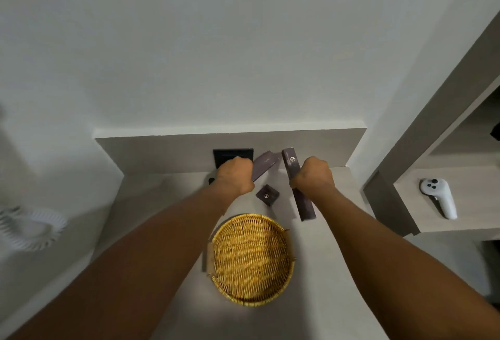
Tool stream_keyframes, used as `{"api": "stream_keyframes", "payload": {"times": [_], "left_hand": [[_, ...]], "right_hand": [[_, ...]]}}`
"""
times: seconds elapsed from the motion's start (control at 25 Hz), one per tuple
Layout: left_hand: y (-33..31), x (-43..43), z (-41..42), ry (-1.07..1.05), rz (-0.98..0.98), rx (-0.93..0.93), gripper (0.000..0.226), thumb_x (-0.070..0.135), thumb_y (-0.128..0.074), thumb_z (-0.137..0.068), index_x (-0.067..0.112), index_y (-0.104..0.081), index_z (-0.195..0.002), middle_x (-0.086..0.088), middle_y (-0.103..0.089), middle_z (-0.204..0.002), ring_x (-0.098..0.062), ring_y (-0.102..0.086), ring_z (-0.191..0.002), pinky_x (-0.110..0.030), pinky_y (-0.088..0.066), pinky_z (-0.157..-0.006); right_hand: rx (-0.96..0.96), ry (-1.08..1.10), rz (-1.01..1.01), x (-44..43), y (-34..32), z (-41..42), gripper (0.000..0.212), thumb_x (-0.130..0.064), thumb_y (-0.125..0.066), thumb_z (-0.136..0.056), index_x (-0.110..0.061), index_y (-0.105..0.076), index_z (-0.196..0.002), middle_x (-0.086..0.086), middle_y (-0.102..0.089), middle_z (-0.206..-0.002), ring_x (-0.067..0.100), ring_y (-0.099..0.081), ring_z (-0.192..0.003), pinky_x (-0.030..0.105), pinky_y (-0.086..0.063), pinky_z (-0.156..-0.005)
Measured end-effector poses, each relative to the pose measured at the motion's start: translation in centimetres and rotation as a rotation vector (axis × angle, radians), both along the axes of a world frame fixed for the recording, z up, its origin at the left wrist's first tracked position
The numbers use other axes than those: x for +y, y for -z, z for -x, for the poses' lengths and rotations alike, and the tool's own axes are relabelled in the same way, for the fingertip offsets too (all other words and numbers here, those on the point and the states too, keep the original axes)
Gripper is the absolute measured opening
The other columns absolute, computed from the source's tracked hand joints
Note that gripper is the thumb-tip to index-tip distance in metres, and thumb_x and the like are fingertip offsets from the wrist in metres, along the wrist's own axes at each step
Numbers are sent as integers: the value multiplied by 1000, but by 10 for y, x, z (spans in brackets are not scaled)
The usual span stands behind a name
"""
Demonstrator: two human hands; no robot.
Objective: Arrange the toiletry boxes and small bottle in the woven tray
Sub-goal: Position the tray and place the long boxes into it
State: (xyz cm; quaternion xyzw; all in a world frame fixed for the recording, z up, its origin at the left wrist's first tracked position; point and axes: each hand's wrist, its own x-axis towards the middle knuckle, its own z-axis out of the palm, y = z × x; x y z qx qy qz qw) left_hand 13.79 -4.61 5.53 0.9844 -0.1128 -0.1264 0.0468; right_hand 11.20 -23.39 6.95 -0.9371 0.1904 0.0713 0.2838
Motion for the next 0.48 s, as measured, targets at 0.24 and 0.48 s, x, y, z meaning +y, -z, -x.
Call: {"api": "stream_keyframes", "payload": {"times": [0.24,0.48], "left_hand": [[-4,31,63,-504,326,37,31,25,-83,-73,12,-62,-91,-3,-60,-78,-20,-61,-68,-26,-43,-49],[40,26,127,-585,247,112,24,23,-79,-78,14,-65,-96,1,-54,-70,-16,-57,-68,-24,-44,-54]], "right_hand": [[-31,-22,-99,44,-7,33,39,-18,-84,-70,-20,-46,-62,2,-52,-64,15,-53,-52,23,-40,-41],[44,-98,-80,75,40,93,5,-12,-71,-83,-12,-66,-85,-2,-50,-62,20,-59,-65,31,-56,-64]]}}
